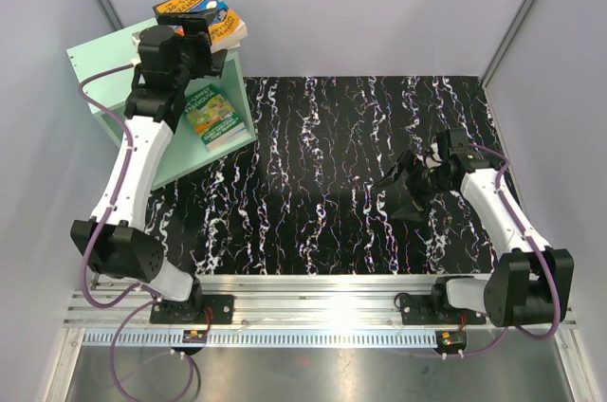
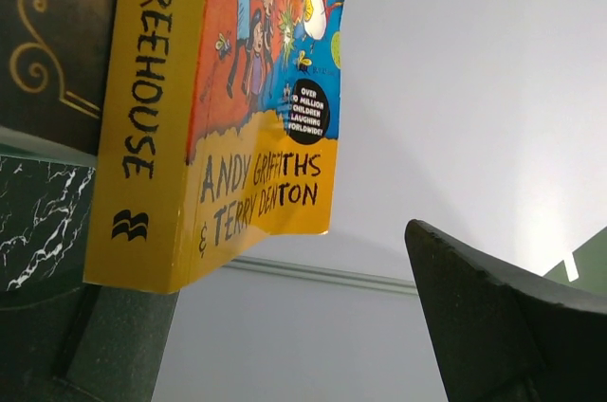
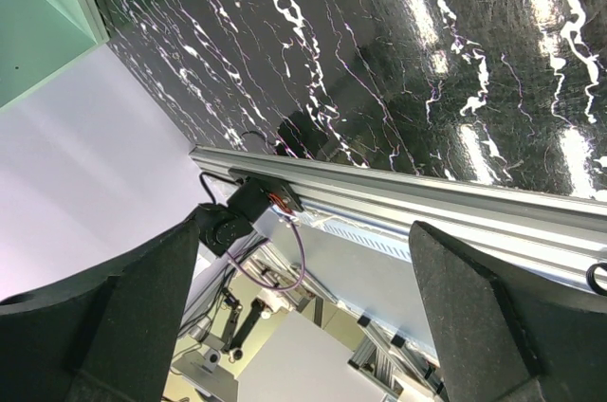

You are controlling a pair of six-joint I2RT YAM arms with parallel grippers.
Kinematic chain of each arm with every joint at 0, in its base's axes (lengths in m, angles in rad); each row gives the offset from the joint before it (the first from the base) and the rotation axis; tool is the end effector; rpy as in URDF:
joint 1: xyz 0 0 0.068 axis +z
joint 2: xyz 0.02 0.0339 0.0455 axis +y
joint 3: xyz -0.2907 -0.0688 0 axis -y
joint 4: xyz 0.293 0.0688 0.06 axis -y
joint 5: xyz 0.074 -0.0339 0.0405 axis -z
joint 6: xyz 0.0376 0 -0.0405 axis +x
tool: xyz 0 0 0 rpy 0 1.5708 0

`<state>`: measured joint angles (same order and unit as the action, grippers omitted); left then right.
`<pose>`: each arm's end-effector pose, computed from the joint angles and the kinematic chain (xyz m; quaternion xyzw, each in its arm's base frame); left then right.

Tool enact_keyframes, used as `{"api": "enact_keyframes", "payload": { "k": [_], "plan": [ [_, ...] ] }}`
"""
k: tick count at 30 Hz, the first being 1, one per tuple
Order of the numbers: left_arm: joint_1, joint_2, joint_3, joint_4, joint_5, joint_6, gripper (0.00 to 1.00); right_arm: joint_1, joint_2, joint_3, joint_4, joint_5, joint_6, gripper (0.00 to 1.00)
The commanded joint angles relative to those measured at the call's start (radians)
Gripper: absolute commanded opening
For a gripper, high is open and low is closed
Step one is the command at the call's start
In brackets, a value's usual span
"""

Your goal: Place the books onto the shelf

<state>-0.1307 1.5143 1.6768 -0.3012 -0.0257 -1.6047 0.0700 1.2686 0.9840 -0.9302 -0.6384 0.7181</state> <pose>0.3903 -0.0503 0.4949 -0.5132 0.5529 -0.4944 0.4318 0.2656 0.0411 0.2687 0.2449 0.9035 0.3497 0.0367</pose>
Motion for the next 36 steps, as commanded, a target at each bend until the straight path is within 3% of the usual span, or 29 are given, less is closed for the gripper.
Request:
{"api": "enact_keyframes", "payload": {
  "k": [1,24,36],
  "plan": [
    [0.0,0.017,0.072,0.086,0.073,-0.011,0.99,0.005,-0.012,0.001,0.027,-0.007,-0.009,1.0],
    [0.101,-0.049,-0.006,0.094,0.095,-0.066,0.99,0.004,0.044,-0.01,0.065,-0.009,-0.012,1.0],
    [0.086,-0.166,0.032,-0.038,0.185,0.014,0.99,0.004,0.04,-0.024,0.059,-0.009,-0.035,1.0]
  ]
}}
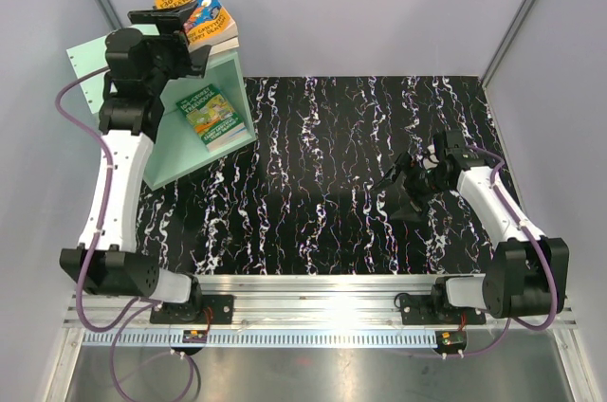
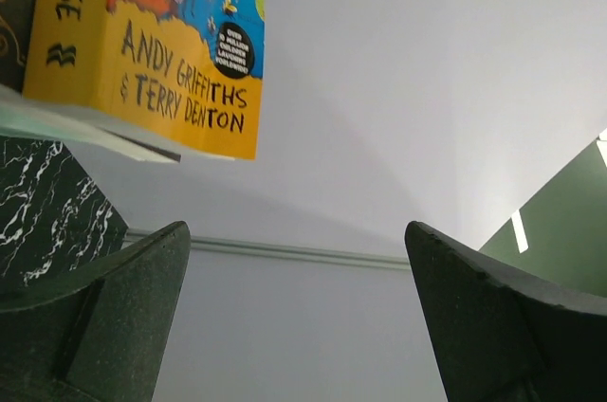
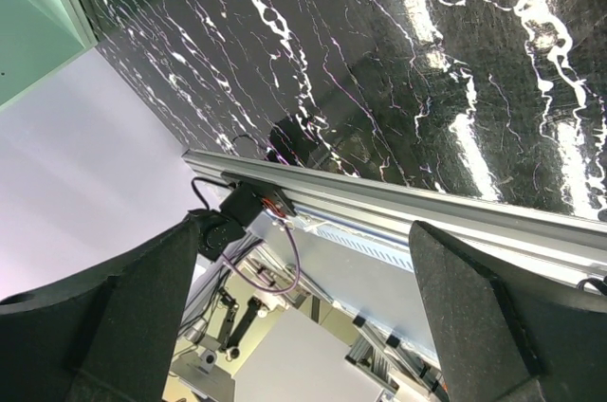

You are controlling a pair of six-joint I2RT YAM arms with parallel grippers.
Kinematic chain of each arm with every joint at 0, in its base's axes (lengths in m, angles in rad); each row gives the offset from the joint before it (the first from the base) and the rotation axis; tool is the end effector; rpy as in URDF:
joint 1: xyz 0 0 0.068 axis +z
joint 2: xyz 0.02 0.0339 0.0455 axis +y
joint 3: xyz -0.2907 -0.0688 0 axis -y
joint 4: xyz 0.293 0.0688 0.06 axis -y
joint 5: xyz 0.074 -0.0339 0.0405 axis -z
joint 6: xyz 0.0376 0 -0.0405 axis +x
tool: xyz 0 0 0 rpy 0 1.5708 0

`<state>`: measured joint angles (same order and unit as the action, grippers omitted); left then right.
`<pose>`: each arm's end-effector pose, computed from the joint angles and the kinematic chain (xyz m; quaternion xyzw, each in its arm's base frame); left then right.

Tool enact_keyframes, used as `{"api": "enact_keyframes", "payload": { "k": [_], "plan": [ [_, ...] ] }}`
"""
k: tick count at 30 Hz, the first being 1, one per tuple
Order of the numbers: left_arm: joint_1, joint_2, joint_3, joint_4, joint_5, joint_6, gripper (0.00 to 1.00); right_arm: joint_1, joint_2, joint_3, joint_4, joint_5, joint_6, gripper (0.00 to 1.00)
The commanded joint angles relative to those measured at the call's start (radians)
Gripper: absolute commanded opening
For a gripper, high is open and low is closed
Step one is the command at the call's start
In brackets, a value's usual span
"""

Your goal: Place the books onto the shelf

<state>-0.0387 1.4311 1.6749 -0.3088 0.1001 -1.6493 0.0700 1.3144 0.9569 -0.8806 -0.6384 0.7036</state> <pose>0.3601 -0.0177 0.5231 -0.5018 0.5296 -0.5346 0.4265 0.2735 0.0416 0.2499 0.2423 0.9060 0.3459 0.0289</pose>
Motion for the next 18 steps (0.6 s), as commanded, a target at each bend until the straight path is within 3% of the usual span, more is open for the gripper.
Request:
{"api": "enact_keyframes", "payload": {
  "k": [1,5,9,13,18],
  "plan": [
    [-0.007,-0.096,0.032,-0.048,0.067,0.077,0.99,0.004,-0.009,0.009,0.005,-0.009,-0.023,1.0],
    [-0.007,-0.165,0.008,-0.14,0.098,0.23,0.99,0.005,-0.043,0.081,-0.041,0.003,-0.03,1.0],
    [-0.007,-0.265,-0.076,-0.31,0.043,0.434,0.99,0.004,-0.056,0.273,-0.121,-0.033,-0.016,1.0],
    [-0.007,-0.43,-0.202,-0.378,-0.167,0.7,0.99,0.005,-0.069,0.463,-0.21,-0.029,-0.029,1.0],
    [-0.007,-0.586,-0.383,-0.346,-0.355,1.057,0.99,0.005,-0.121,0.702,-0.218,-0.087,-0.035,1.0]
  ]
}}
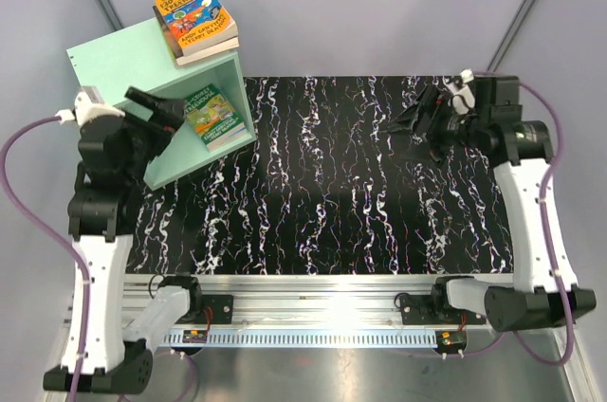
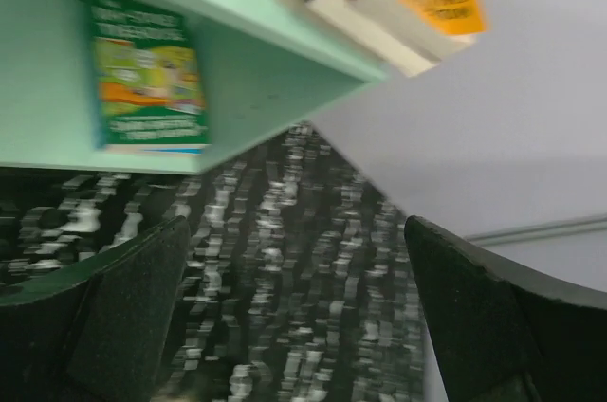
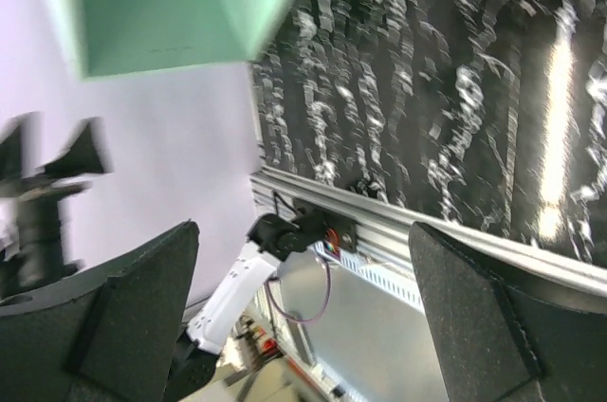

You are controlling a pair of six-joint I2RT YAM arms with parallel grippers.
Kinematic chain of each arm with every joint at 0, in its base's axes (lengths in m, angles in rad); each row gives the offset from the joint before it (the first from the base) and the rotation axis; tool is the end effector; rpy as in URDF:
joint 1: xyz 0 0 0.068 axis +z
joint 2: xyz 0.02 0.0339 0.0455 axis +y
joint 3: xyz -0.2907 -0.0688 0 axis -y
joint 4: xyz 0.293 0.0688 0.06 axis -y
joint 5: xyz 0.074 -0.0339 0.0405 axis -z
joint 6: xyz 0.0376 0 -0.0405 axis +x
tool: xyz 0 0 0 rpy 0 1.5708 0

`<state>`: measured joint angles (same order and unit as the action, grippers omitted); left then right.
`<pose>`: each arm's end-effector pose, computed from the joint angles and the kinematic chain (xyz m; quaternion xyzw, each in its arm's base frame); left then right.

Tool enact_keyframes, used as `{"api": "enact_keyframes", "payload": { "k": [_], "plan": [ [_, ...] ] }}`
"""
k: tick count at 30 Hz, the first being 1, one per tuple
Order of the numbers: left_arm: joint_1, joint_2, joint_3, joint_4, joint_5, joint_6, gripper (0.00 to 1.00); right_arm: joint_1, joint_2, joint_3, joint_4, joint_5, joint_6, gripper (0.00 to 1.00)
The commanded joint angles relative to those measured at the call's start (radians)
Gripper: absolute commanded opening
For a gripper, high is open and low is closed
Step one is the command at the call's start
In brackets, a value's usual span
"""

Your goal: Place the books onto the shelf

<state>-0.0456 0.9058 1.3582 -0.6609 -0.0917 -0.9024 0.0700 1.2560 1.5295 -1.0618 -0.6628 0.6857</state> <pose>0.1869 -0.0051 0.5012 -0.3486 0.6939 -0.2554 0.5759 0.2667 0.0419 0.4533 0.1466 0.8706 0.4126 0.2242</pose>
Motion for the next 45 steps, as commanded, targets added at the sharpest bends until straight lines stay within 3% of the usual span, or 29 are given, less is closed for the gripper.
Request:
{"api": "enact_keyframes", "payload": {
  "k": [1,6,11,14,19,20,23,28,33,40,45],
  "plan": [
    [0.0,-0.082,-0.146,0.007,-0.222,0.392,0.99,0.005,-0.091,0.161,-0.026,-0.064,-0.017,1.0],
    [0.0,-0.227,-0.468,0.159,-0.296,0.56,0.99,0.024,-0.197,0.235,0.078,-0.043,0.021,1.0],
    [0.001,-0.315,-0.799,0.334,-0.365,0.55,0.99,0.025,-0.358,-0.003,0.32,-0.19,0.155,1.0],
    [0.003,-0.341,-0.916,0.62,-0.315,0.612,0.99,0.025,-0.486,-0.159,0.469,-0.201,0.253,1.0],
    [0.018,-0.225,-1.086,0.967,-0.375,0.666,0.99,0.024,-0.518,-0.088,0.354,-0.126,0.184,1.0],
    [0.03,-0.197,-1.105,1.101,-0.359,0.674,0.99,0.025,-0.514,-0.048,0.282,-0.098,0.14,1.0],
    [0.044,-0.054,-1.133,1.254,-0.298,0.712,0.99,0.025,-0.517,-0.022,0.205,-0.069,0.098,1.0],
    [0.044,0.134,-1.117,1.333,-0.23,0.784,0.99,0.025,-0.515,-0.057,0.213,-0.054,0.13,1.0],
    [0.07,0.234,-1.154,1.541,-0.116,0.829,0.99,0.024,-0.5,-0.068,0.286,-0.054,0.164,1.0],
    [0.072,0.412,-1.113,1.662,-0.004,0.896,0.99,0.024,-0.455,-0.062,0.335,-0.054,0.155,1.0],
    [0.069,0.416,-1.14,1.699,0.007,0.896,0.99,0.025,-0.431,-0.104,0.39,-0.04,0.17,1.0]
  ]
}}
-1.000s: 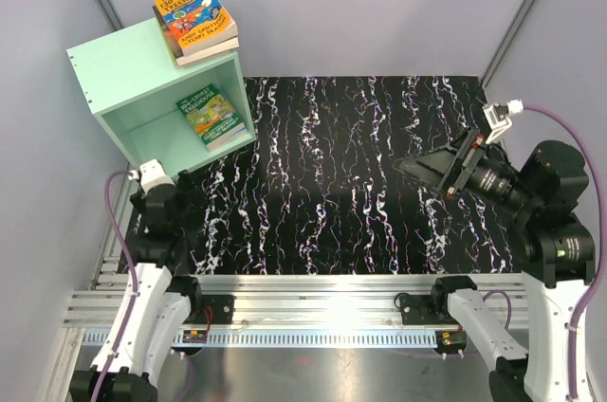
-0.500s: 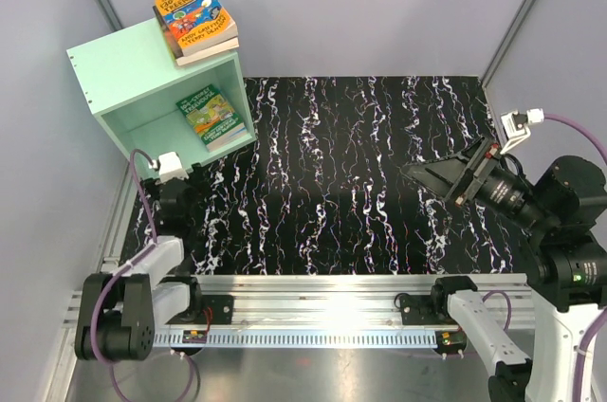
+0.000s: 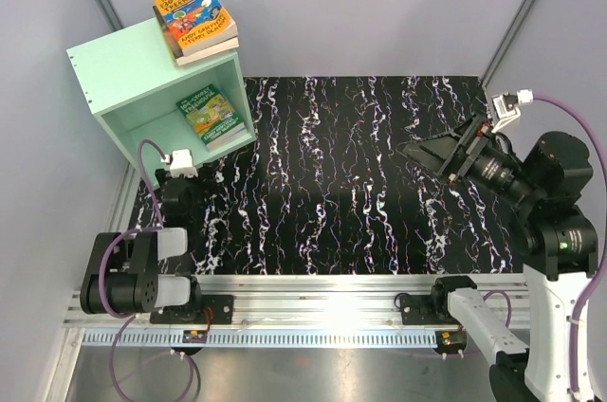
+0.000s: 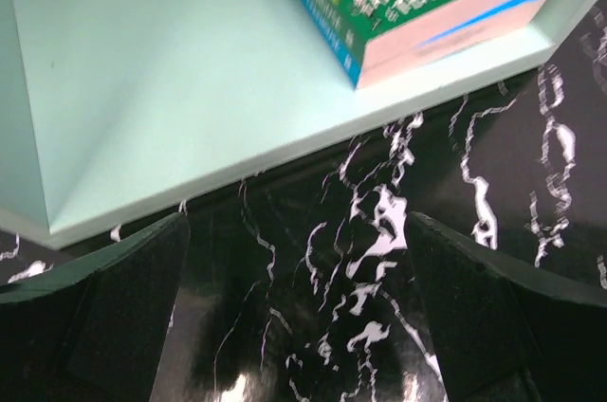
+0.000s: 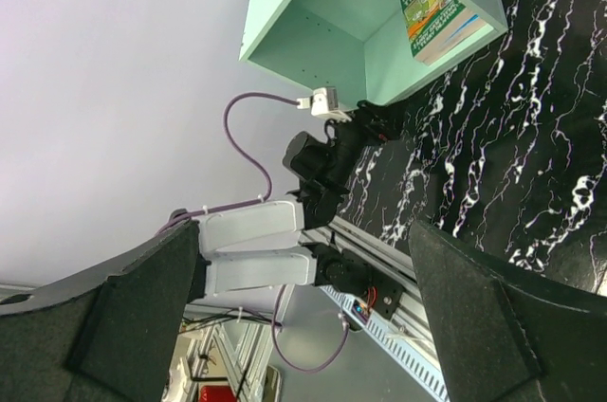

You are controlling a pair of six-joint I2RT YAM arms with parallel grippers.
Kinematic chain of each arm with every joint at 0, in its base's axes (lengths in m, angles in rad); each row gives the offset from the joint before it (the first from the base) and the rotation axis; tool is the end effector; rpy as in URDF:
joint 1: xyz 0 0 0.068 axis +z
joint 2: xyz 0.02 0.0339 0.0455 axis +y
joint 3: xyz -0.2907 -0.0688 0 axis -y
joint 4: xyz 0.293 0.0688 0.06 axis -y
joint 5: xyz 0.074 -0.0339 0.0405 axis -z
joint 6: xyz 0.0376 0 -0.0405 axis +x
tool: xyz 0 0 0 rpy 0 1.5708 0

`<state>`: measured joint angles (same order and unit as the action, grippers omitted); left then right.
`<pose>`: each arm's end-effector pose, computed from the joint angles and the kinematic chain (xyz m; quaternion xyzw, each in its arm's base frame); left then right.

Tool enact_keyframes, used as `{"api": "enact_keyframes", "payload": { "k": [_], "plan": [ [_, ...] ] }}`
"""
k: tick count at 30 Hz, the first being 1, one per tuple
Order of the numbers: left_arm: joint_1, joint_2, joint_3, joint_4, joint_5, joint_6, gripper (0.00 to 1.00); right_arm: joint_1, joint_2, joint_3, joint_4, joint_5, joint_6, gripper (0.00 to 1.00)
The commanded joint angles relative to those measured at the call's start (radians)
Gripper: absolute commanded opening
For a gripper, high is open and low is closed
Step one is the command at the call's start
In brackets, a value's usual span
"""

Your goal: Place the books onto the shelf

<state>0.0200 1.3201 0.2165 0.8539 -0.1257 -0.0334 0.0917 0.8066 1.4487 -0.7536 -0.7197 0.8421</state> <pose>0.2411 0.0095 0.1330 -0.0596 0.7868 0.0455 0.6127 0.1164 0.0356 0.5355 0.0373 0.7352 0.5152 0.4390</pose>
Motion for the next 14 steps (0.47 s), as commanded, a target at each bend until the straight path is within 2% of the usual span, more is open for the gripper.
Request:
{"api": "enact_keyframes", "payload": {
  "k": [1,10,14],
  "plan": [
    [0.003,0.001,0.0,0.185,0.041,0.027,0.99,0.002,0.023,-0.036,0.095,0.016,0.02,1.0],
    [0.005,-0.001,0.0,0.185,0.041,0.027,0.99,0.002,0.086,-0.126,0.278,-0.014,0.045,1.0],
    [0.005,0.001,0.001,0.185,0.041,0.027,0.99,0.002,0.123,-0.105,0.22,0.038,-0.02,1.0]
  ]
}}
